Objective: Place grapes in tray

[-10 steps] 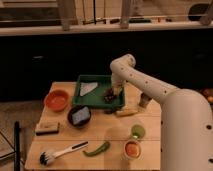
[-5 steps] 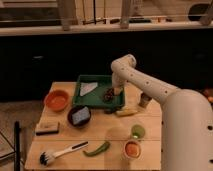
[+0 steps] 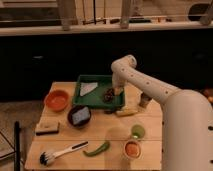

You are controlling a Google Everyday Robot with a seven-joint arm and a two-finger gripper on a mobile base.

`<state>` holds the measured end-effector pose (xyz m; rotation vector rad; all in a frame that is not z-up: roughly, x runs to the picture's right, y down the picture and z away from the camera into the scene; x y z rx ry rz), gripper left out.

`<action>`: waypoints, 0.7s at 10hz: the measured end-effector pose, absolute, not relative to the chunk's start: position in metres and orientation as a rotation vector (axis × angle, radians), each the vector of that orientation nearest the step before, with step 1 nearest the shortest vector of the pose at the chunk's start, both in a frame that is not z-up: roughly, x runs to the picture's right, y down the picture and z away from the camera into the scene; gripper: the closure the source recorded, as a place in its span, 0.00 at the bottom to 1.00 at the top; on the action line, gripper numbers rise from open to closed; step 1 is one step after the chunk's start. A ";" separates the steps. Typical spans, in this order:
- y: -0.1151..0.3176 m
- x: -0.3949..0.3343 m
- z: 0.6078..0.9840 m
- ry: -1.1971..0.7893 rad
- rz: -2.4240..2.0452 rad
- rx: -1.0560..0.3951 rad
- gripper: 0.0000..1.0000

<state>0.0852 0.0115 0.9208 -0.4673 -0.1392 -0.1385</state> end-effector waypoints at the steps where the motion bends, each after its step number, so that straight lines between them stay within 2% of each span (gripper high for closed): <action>1: 0.012 0.087 0.921 -0.138 -0.138 -0.468 0.56; 7: 0.012 0.086 0.921 -0.138 -0.140 -0.468 0.56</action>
